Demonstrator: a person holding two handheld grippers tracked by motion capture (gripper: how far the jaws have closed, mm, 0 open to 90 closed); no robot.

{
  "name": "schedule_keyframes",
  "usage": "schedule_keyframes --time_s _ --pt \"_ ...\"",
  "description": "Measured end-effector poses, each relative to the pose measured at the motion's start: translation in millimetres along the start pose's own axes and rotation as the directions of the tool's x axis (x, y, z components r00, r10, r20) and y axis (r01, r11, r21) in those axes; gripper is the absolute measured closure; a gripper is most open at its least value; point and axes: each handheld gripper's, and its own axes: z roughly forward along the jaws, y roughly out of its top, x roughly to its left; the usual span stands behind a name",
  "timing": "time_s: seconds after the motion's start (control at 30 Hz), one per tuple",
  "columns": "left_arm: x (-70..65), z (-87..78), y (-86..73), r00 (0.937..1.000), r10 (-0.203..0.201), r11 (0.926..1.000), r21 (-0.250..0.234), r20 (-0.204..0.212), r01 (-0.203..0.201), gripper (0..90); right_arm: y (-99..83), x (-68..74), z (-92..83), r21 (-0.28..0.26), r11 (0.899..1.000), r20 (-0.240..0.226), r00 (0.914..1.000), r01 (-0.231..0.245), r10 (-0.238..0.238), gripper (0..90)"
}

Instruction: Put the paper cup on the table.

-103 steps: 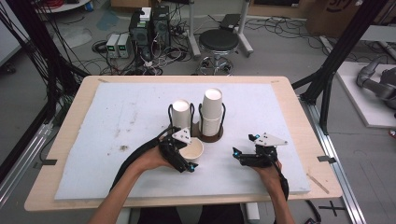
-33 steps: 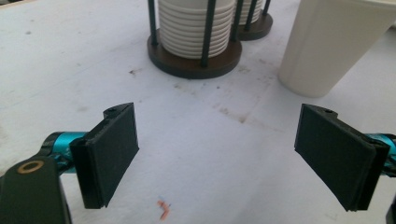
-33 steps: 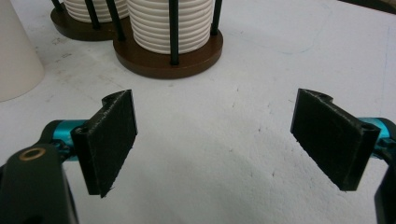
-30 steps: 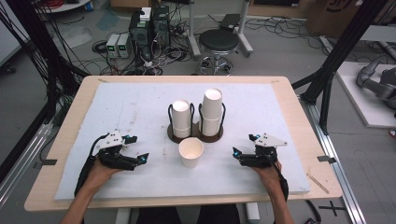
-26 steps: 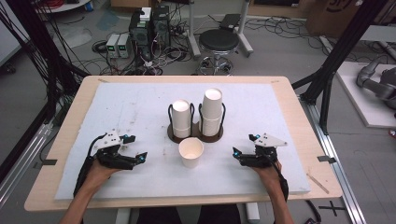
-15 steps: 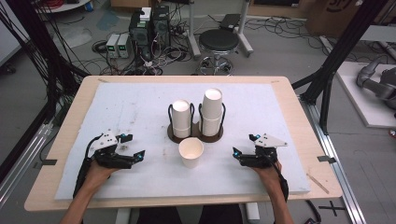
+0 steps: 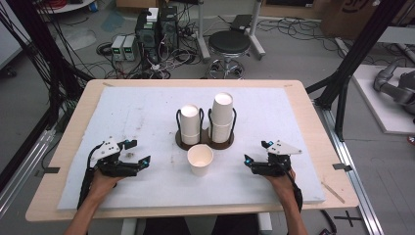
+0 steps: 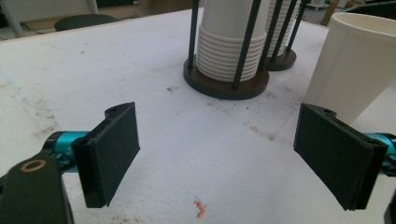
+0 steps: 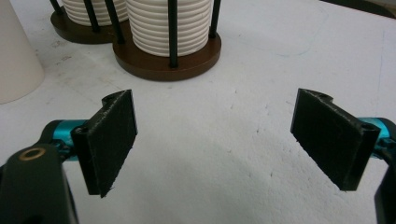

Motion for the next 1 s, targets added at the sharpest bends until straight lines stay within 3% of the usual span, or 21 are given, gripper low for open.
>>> schedule_keyframes --time_s 1.0 --pt "-0.3 0.0 -0.1 1.0000 0.000 1.0000 0.001 -0.008 0.000 14.1 -0.1 -0.2 -0.4 -0.001 1.000 -0.008 1.0000 -0.003 0.003 15.0"
